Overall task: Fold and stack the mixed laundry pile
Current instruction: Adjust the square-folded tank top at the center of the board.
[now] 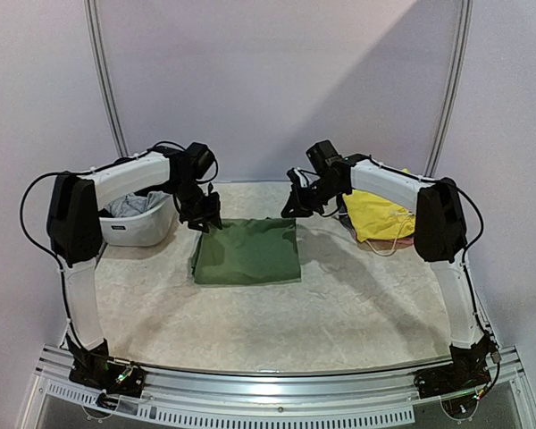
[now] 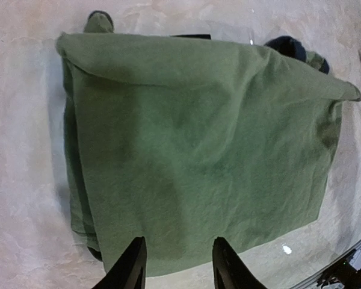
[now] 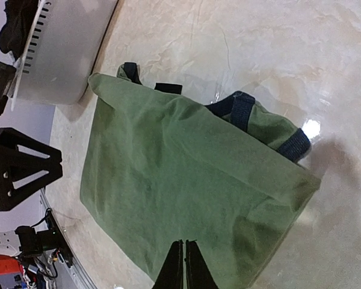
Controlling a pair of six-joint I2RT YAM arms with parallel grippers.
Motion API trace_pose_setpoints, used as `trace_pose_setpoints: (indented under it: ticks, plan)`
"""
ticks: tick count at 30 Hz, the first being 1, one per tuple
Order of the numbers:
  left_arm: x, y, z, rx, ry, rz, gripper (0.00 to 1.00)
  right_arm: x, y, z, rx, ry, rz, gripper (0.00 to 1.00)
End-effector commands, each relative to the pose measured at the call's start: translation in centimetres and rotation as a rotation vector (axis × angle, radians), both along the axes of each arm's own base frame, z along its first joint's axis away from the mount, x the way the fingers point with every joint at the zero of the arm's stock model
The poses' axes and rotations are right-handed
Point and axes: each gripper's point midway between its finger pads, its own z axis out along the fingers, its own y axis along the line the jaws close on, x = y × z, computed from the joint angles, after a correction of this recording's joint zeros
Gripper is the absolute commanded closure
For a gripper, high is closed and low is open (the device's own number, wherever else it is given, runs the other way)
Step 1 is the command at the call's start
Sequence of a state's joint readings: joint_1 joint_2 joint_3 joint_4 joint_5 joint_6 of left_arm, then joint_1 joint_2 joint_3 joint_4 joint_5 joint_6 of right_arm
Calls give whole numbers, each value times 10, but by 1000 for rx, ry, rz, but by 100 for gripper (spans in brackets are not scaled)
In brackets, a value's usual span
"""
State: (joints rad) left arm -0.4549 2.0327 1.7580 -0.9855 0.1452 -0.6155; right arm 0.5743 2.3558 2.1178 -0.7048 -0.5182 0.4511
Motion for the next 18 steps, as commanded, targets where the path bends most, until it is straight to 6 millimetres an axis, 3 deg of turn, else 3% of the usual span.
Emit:
trace_pose_setpoints:
  ticks: [1,7,18]
  plan:
    - [-9,-15,-15,16,17,-58,62,4,12,-37,14,60,29,98]
    - [-14,-14,-36,37,65,-63,65,18,21,-55,54,81,11,98]
    - [-27,6,-71,152,127,-111,67,59,14,-82,150,139,-106,98]
